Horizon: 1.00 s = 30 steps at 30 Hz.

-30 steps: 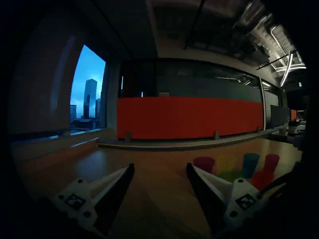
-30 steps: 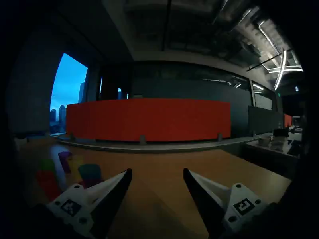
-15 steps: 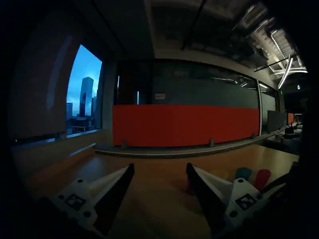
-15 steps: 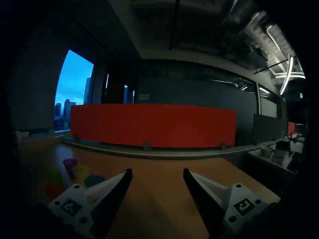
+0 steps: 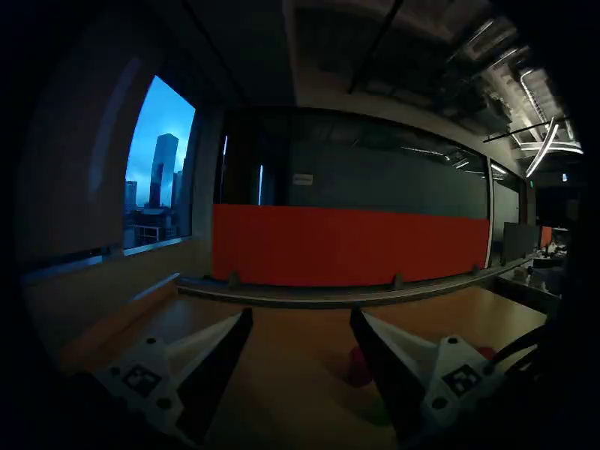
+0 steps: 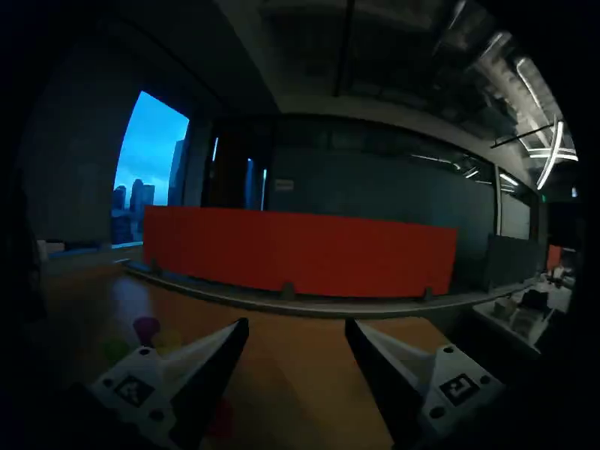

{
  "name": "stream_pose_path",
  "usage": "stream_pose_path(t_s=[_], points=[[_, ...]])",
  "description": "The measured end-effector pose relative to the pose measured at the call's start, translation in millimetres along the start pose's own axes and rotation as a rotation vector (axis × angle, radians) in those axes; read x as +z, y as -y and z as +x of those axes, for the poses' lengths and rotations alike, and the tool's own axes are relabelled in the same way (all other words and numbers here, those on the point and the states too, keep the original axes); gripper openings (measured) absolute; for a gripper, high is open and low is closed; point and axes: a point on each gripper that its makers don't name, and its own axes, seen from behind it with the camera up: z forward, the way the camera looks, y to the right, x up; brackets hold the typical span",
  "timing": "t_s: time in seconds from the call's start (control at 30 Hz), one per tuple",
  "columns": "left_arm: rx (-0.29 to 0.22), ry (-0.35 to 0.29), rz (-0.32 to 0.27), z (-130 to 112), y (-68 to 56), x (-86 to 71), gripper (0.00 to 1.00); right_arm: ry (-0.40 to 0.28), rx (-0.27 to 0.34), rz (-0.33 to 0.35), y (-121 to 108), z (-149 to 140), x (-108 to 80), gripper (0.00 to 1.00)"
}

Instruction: Pour water

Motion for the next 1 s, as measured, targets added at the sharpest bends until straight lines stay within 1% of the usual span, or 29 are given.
stream_pose_path(t_s=[0.17, 0.27, 0.37, 0.67, 0.77, 0.87, 1.0], points=[[0.019, -0.014, -0.029, 23.1, -6.5, 4.1, 0.97, -0.001, 0.037, 0.029, 6.7, 22.1, 3.7, 0.99], [0.032, -0.025, -0.035, 37.1, -7.6, 5.2, 0.97, -0.001, 0.046, 0.032, 6.7, 33.5, 6.6, 0.99], [0.038, -0.029, -0.032, 47.7, -6.0, 6.7, 0.97, -0.002, 0.043, 0.034, 6.5, 46.7, 8.9, 0.99], [0.034, -0.027, -0.033, 73.1, -1.9, 12.1, 0.96, -0.013, 0.020, 0.028, 5.5, 80.6, 13.9, 0.99], [0.027, -0.024, -0.034, 79.6, -2.0, 13.3, 0.96, -0.010, 0.021, 0.022, 3.9, 84.7, 15.5, 0.99], [0.017, -0.011, -0.046, 80.5, -4.2, 15.9, 0.96, -0.002, 0.030, 0.021, 2.2, 84.0, 18.6, 0.99], [-0.005, 0.019, -0.070, 79.7, -10.0, 20.7, 0.96, 0.010, 0.042, 0.017, -1.5, 82.9, 22.2, 0.99]])
